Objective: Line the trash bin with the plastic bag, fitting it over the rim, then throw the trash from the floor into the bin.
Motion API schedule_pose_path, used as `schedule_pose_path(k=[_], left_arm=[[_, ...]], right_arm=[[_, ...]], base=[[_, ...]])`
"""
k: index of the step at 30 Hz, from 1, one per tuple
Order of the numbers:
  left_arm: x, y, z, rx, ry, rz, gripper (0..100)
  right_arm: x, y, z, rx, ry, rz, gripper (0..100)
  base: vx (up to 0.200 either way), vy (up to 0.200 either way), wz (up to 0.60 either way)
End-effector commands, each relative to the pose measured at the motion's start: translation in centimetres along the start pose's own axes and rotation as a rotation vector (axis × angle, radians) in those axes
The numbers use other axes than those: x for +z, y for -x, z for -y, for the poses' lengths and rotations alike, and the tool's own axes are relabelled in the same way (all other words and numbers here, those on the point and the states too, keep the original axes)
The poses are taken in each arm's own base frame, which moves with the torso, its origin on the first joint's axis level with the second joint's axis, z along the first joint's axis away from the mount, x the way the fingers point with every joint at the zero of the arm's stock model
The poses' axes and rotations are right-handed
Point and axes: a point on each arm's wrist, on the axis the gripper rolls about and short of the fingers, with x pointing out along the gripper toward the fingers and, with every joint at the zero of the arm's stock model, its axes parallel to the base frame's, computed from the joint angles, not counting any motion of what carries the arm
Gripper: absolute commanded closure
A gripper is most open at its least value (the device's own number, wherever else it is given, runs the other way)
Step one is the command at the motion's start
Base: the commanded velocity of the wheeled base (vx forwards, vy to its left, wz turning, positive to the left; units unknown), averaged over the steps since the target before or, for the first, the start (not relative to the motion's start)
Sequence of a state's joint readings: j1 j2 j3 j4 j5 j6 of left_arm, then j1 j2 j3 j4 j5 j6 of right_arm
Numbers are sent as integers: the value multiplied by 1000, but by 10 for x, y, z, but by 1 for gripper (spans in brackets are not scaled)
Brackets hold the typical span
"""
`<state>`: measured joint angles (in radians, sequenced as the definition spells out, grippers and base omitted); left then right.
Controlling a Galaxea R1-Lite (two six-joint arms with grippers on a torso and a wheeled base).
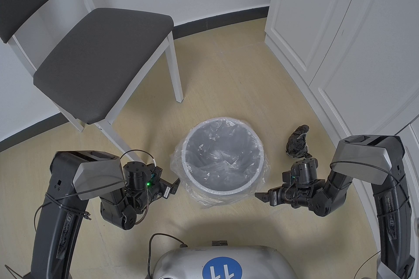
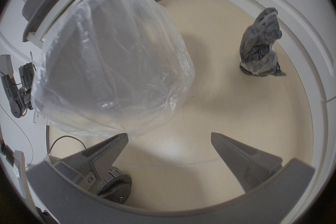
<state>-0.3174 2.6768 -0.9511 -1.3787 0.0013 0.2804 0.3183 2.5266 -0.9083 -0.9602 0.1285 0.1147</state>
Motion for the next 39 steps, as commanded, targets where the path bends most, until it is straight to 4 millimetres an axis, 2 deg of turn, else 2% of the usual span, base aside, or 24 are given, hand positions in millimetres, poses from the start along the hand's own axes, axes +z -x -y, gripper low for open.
schedule_pose_path(k=[1, 7, 9, 10, 13, 17, 20, 22, 26, 27, 30, 38, 39], left_arm=[[0, 0, 0, 0, 0, 0, 0], [0, 0, 0, 0, 1, 0, 0], [0, 0, 0, 0, 0, 0, 0], [0, 0, 0, 0, 0, 0, 0], [1, 0, 0, 1, 0, 2, 0], [0, 0, 0, 0, 1, -1, 0], [1, 0, 0, 0, 1, 0, 0], [1, 0, 0, 0, 1, -1, 0], [1, 0, 0, 0, 1, 0, 0], [1, 0, 0, 0, 1, 0, 0], [1, 0, 0, 0, 1, 0, 0], [1, 0, 0, 0, 1, -1, 0], [1, 0, 0, 0, 0, -1, 0]], right_arm=[[-3, -1, 0, 1, 1, -2, 0], [25, 49, -15, 21, 48, 90, 0], [28, 56, -14, 19, 60, 97, 0], [32, 69, -7, -4, 111, 105, 0], [31, 81, 15, -65, 197, 88, 0], [30, 82, 32, -102, 216, 51, 0], [31, 76, 38, -111, 203, 37, 0], [31, 55, 45, -131, 180, 36, 0], [32, 37, 48, -176, 118, 51, 0], [35, 27, 49, -203, 72, 67, 0], [39, 9, 46, -208, -16, 96, 0], [54, -18, 43, -254, -180, 98, 0], [56, -29, 40, -263, -226, 100, 0]], base=[[0, 0, 0], [0, 0, 0], [0, 0, 0], [0, 0, 0], [0, 0, 0], [0, 0, 0], [0, 0, 0], [0, 0, 0], [0, 0, 0], [0, 0, 0], [0, 0, 0], [0, 0, 0], [0, 0, 0]])
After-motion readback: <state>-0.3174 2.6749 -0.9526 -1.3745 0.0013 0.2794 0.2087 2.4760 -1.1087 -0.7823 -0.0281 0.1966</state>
